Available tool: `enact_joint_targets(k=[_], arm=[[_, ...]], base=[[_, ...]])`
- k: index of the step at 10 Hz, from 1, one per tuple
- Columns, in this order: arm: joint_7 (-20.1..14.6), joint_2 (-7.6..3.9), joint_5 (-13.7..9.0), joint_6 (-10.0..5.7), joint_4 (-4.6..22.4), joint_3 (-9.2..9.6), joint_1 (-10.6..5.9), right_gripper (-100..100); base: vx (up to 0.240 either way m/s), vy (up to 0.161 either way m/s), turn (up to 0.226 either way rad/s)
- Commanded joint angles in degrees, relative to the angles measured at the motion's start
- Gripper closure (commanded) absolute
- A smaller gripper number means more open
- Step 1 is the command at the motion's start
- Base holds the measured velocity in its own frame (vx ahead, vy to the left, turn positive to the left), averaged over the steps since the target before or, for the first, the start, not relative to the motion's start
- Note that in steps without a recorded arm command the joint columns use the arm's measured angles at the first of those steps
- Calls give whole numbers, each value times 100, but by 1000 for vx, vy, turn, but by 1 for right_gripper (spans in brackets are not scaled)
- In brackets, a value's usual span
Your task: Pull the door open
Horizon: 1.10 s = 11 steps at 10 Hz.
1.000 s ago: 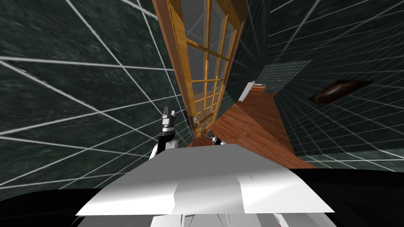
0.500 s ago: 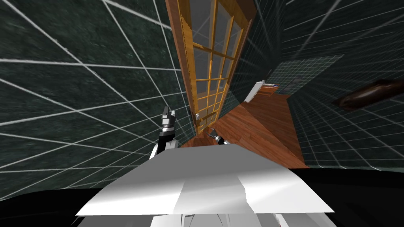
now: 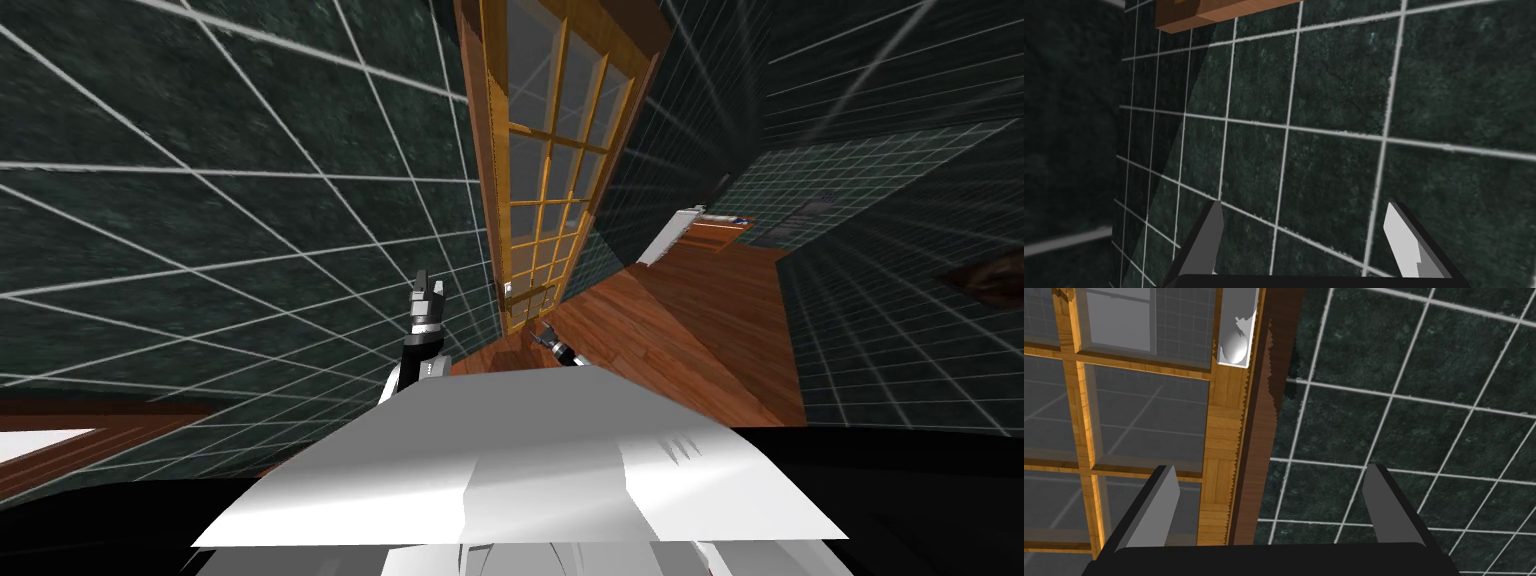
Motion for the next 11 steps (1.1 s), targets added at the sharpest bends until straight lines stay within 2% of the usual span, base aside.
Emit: enact_joint_targets(k=[1,5,9,11], arm=[[35,-34,0,-36,56,-173,-30,-100],[64,-45,17,-38,99,-595,-76,-100],[91,25,28,-36,135,-1016,-121,-100],[104,94,32,-33,152,-1249,-146,-100]], base=[[-97,-19,249],[-120,-4,235],[-90,6,236],[-33,20,230]])
